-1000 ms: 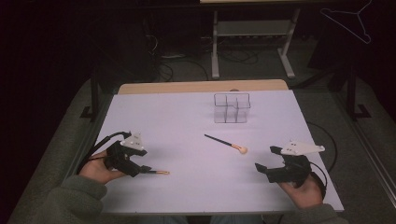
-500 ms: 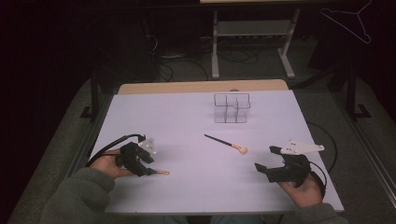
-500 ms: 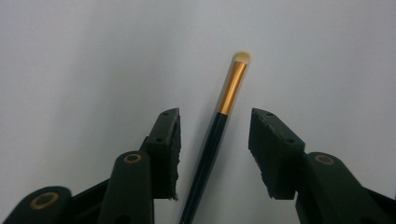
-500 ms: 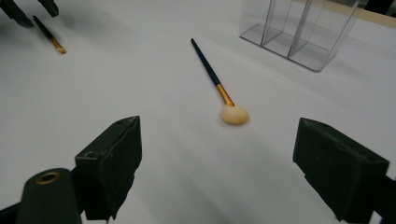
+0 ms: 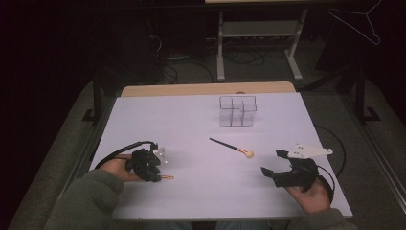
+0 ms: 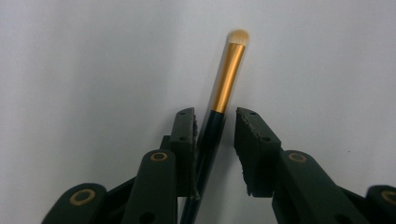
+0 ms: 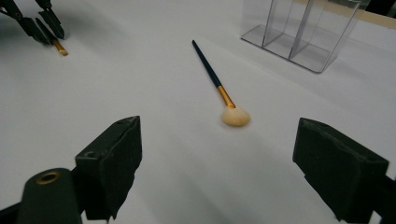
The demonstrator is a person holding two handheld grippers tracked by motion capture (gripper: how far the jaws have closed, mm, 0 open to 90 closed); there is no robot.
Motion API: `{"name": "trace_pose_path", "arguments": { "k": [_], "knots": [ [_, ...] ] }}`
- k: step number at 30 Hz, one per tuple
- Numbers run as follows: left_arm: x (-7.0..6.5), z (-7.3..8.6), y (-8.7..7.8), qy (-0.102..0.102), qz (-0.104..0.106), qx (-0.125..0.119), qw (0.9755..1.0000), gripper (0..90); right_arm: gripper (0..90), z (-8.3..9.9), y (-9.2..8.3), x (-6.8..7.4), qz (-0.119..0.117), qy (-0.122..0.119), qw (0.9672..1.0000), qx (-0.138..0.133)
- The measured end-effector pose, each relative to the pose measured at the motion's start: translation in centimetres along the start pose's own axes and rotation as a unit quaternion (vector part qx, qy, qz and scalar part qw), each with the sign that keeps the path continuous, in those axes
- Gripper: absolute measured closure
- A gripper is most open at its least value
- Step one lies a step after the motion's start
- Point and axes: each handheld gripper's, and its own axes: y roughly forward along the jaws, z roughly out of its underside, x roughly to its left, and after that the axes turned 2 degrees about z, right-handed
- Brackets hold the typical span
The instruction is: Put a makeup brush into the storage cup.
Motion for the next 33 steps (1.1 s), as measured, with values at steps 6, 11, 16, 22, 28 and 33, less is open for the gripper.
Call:
{"name": "trace_pose_path", "arguments": {
  "k": [6,11,16,22,28,33],
  "knots": [
    [0.0,-0.9,0.2,0.016,-0.01,0.034,0.9992,76.4,14.7,0.0,0.0,0.1,0.0,0.002,1.0,0.0],
    [-0.3,-1.9,0.3,0.028,-0.015,0.071,0.9969,80.7,14.8,-0.1,0.0,0.2,-0.001,0.0,1.0,0.0],
    [-0.3,-2.3,0.4,0.031,-0.018,0.085,0.9958,83.2,14.9,-0.1,0.0,0.2,-0.002,-0.002,1.0,-0.001],
    [-0.2,-2.3,0.4,0.019,-0.017,0.084,0.9961,83.7,14.9,-0.1,0.0,0.2,-0.002,-0.001,1.0,0.001],
    [-0.3,-2.2,-0.2,0.005,-0.006,0.055,0.9985,83.8,14.9,0.0,0.0,0.2,-0.002,-0.003,1.0,0.001],
    [-0.4,-2.2,-1.4,-0.007,-0.004,0.008,0.9999,83.8,14.9,0.0,0.0,0.3,-0.005,-0.001,1.0,0.002]
  ]
}}
